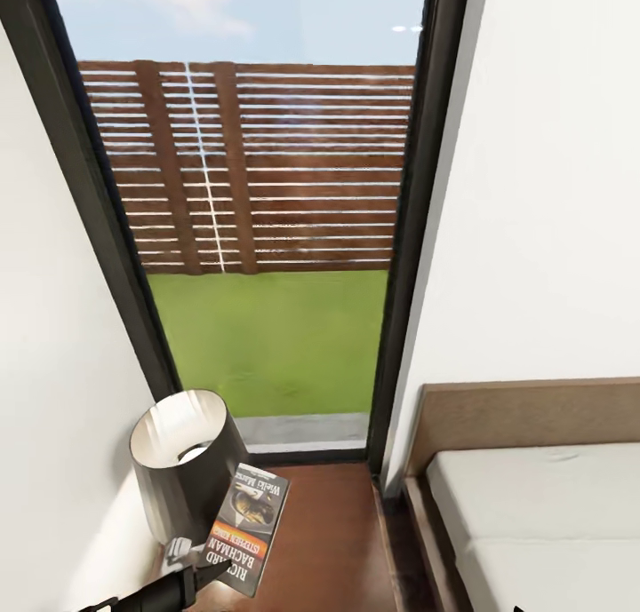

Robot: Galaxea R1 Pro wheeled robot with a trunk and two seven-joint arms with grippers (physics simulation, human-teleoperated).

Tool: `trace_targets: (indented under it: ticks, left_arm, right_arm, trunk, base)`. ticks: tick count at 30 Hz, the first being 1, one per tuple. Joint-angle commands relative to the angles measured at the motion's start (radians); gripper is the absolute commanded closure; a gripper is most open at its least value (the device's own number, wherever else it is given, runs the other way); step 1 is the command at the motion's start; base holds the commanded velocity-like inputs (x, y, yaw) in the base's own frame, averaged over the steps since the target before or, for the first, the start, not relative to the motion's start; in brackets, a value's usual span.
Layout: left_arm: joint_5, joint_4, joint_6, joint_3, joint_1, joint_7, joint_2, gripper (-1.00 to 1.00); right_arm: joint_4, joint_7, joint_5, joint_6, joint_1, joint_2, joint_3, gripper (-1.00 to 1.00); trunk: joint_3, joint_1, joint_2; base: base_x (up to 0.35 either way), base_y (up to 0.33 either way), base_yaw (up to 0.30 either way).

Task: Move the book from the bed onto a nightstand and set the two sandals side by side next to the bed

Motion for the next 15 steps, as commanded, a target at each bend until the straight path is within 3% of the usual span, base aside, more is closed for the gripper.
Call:
trace_targets:
  ticks: [1,15]
  left_arm:
    - [0.007,0.0,0.009,-0.004,-0.001,-0.001,0.001,1.0]
    - [0.007,0.0,0.009,-0.003,-0.001,-0.001,-0.007,1.0]
  right_arm:
    - [0.0,0.004,-0.005,0.01,-0.001,0.0,-0.001,-1.0]
    - [-0.005,0.007,-0.004,0.011,-0.001,0.0,-0.001,-1.0]
  trunk:
    - [-0.003,0.001,-0.002]
    - [-0.003,0.001,-0.002]
  base:
    - [0.0,0.0,0.111]
    - [0.0,0.0,0.017]
